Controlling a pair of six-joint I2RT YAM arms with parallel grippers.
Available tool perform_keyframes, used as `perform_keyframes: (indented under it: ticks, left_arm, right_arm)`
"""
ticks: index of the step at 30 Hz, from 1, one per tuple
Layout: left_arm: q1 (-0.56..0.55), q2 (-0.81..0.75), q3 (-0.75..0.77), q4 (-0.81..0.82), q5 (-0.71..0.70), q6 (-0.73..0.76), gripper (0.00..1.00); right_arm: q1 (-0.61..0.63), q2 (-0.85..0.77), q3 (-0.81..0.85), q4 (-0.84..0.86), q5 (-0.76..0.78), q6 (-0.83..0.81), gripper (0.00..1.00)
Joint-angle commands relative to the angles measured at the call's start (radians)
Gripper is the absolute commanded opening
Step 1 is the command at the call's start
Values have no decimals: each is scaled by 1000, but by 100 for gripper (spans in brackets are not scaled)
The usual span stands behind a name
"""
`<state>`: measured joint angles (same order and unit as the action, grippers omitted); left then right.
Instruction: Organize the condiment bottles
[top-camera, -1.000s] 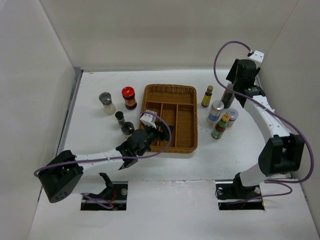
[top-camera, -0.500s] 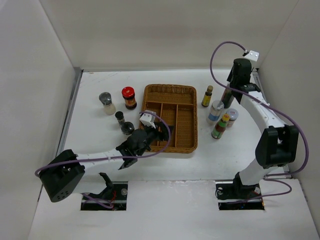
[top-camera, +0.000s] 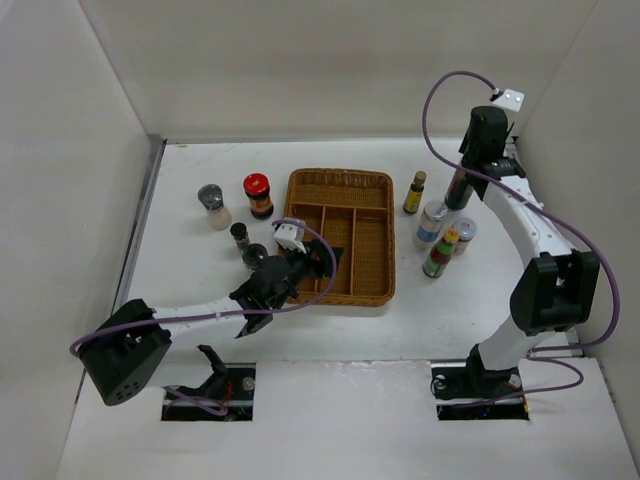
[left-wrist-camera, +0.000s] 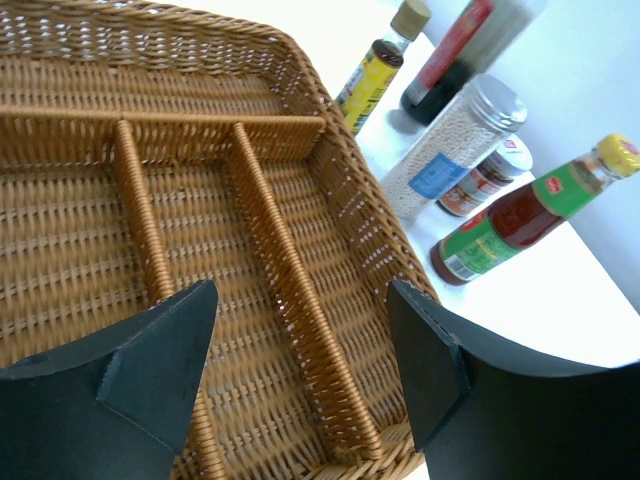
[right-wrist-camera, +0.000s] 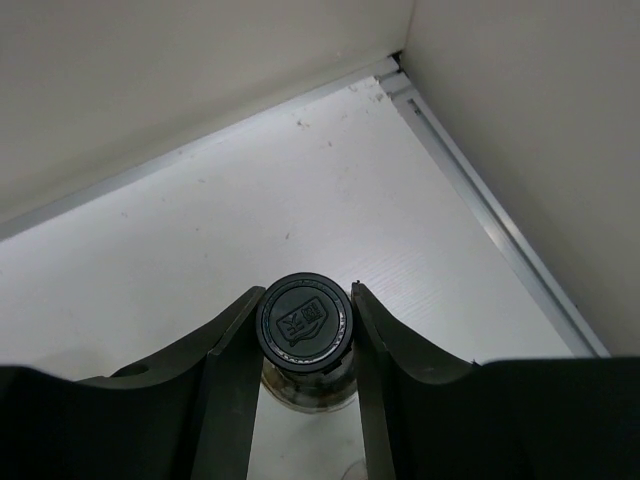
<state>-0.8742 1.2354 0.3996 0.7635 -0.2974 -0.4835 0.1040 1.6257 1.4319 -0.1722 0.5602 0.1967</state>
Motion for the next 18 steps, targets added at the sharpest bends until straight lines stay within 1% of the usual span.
perform_keyframes:
  ticks: [1,5,7,11,14,18]
  left_arm:
    - [10,-14,-22,60,20,-23,67]
    - [25,-5,-27,72,21,-32,67]
    - [25,-14,-31,74,21,-33,67]
    - [37,-10,-42,96,18,-36,67]
    - [36,-22,-45,97,21,-40,67]
    - [39,-24,-47,97,23,-40,67]
  right_arm:
    - [-4,-53,180,154,50,-34,12]
    - [-2,-58,268,152,58,-80,11]
    - [18,-69,297,154,63,-94,11]
    - [81,-67,366,161,49,-115,11]
    - [147,-32,439,149,15,-157,12]
    - [240,32,547,149,21,-209,12]
